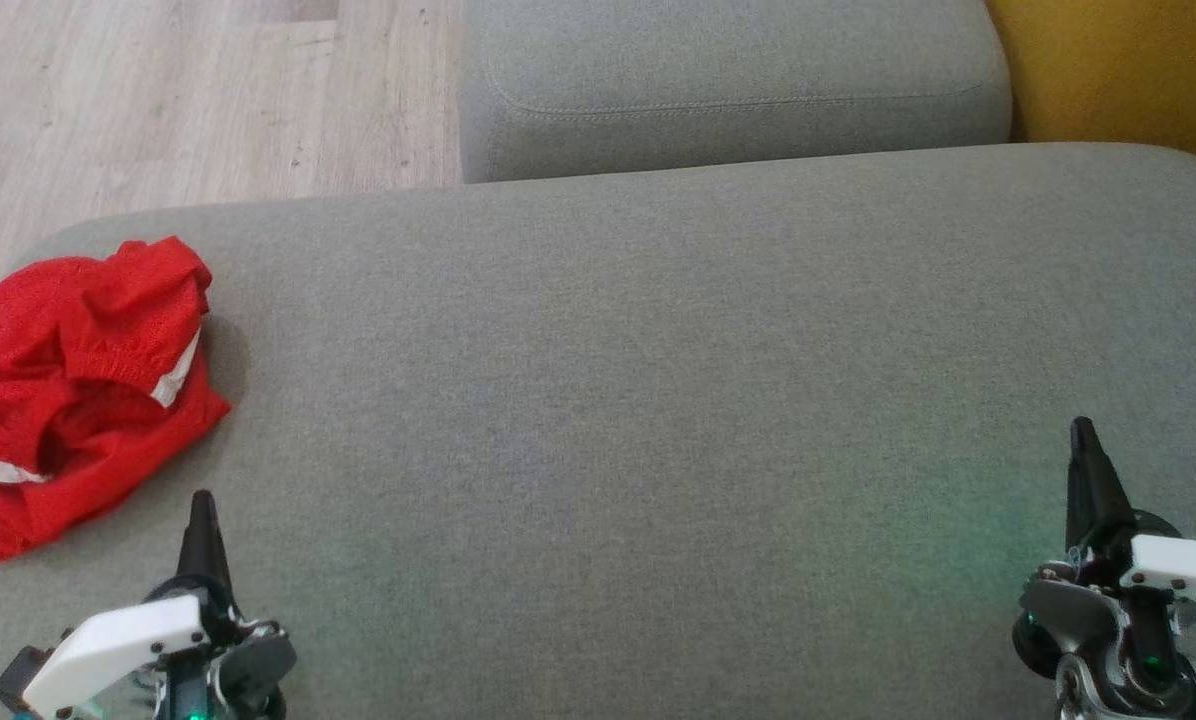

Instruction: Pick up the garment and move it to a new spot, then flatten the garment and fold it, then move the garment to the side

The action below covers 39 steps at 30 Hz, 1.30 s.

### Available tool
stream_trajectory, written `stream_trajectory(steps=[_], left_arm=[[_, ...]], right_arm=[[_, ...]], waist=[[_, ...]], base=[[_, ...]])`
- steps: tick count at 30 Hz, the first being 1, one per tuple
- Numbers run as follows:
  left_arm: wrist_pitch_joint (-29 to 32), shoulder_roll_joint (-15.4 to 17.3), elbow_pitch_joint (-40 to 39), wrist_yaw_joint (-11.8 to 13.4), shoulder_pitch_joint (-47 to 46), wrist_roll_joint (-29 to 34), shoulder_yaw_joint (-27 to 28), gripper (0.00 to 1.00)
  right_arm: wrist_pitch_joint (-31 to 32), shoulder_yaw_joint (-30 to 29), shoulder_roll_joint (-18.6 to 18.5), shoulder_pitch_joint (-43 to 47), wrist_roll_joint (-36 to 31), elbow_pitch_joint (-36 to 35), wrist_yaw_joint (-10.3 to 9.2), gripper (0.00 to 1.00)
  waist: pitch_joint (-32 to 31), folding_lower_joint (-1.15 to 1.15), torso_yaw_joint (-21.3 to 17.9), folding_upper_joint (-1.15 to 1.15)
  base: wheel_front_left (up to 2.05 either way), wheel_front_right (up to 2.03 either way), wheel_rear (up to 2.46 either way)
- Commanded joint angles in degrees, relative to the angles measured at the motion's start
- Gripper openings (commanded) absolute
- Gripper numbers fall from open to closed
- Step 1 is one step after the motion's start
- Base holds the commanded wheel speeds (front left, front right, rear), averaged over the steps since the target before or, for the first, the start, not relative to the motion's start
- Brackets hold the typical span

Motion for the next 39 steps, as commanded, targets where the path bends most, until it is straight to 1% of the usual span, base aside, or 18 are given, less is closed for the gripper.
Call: stream_trajectory(steps=[1,39], left_arm=[[0.36,0.51,-1.61,-0.41,-2.95,0.42,2.14,0.0],[1.26,-0.3,-1.53,-0.41,-3.03,1.37,3.26,0.0]], right_arm=[[0.39,0.9,-0.59,-2.78,-0.45,-1.76,0.7,0.0],[1.29,-0.21,0.21,-2.86,-1.39,-1.67,0.7,0.0]], waist=[[0.0,0.0,0.0,0.0],[-0.01,0.0,0.0,0.0]], base=[[0.0,0.0,0.0],[0.0,0.0,0.0]])
